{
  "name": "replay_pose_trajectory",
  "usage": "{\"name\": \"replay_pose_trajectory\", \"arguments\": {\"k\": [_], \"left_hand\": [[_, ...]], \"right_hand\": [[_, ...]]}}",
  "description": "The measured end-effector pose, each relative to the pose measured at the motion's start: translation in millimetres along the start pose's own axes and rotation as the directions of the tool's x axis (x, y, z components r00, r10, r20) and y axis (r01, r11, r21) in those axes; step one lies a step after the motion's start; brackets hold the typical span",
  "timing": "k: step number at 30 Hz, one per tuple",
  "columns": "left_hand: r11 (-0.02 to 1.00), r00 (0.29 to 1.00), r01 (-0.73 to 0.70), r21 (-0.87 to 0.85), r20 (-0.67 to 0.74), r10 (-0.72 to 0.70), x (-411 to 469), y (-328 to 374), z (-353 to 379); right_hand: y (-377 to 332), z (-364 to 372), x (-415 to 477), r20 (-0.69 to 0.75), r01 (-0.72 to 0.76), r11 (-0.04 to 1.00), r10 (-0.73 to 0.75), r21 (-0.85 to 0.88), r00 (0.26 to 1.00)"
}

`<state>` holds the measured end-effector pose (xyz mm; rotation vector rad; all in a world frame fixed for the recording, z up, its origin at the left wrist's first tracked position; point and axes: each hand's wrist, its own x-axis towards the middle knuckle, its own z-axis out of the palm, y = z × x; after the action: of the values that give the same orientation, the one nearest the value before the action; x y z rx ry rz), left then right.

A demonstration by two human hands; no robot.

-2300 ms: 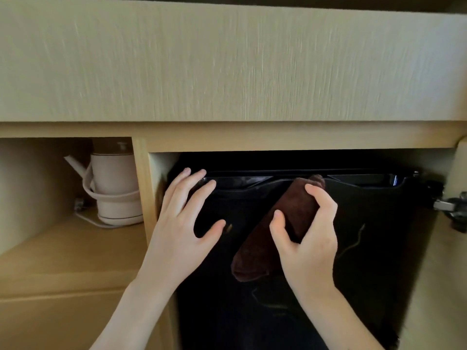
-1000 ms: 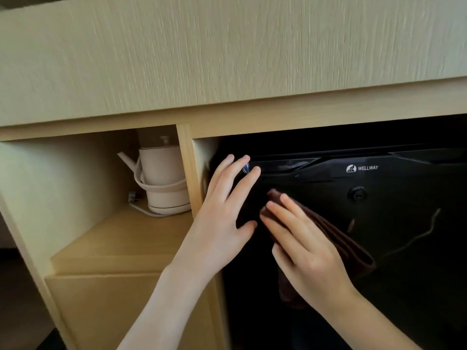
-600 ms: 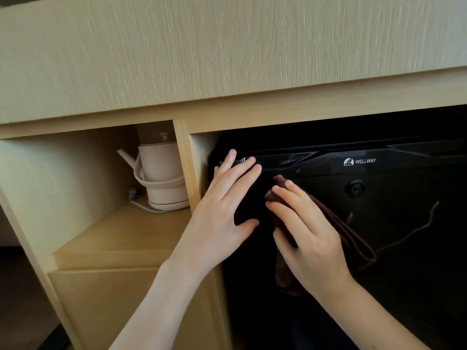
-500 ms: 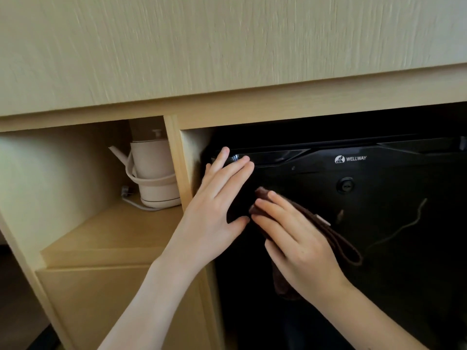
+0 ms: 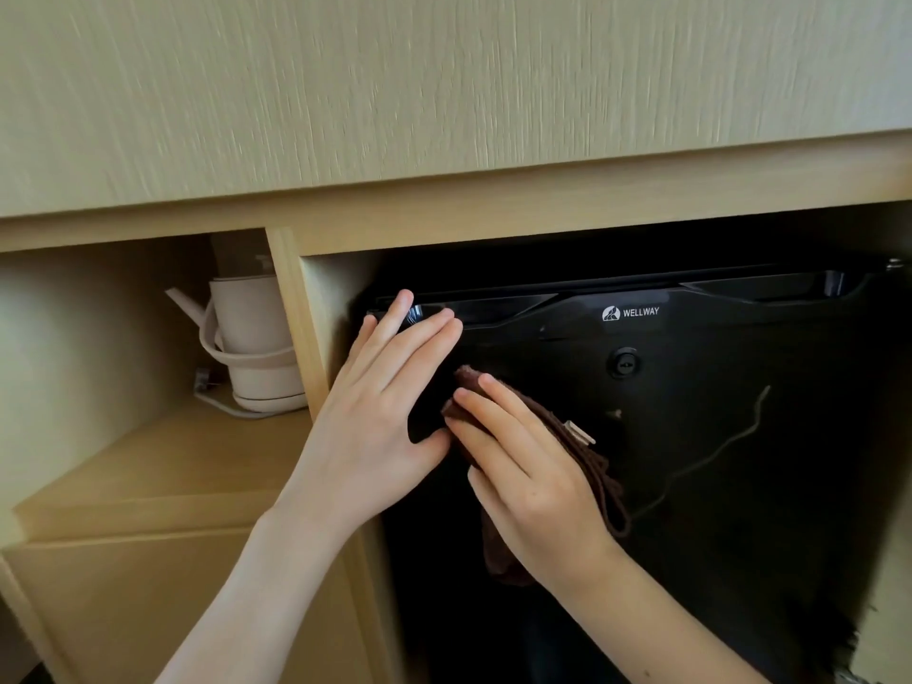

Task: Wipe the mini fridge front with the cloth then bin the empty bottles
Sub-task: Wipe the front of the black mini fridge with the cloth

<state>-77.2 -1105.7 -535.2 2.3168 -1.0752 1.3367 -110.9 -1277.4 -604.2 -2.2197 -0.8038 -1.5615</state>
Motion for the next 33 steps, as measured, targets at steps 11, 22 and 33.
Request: {"name": "replay_pose_trajectory", "arguments": {"k": [11, 22, 33], "left_hand": [[0.949, 0.989, -0.106, 0.296, 0.131, 0.070, -12.5, -21.9, -26.8], [0.958, 0.995, -0.097, 0.270, 0.044, 0.089, -13.7, -12.7, -16.8], [0.992, 0.996, -0.082, 0.100, -0.032, 0.085, 1.8, 17.4, 30.8]], "right_hand": [[-6.9, 15.8, 11.3, -0.160, -0.107, 0.993, 0.114, 0.054, 0.981], [7.2, -12.5, -17.0, 0.023, -0.023, 0.994, 0.025, -0.104, 0.999], [52.8, -90.0, -43.3, -0.271, -0.137, 0.985, 0.104, -0.102, 0.957]]}}
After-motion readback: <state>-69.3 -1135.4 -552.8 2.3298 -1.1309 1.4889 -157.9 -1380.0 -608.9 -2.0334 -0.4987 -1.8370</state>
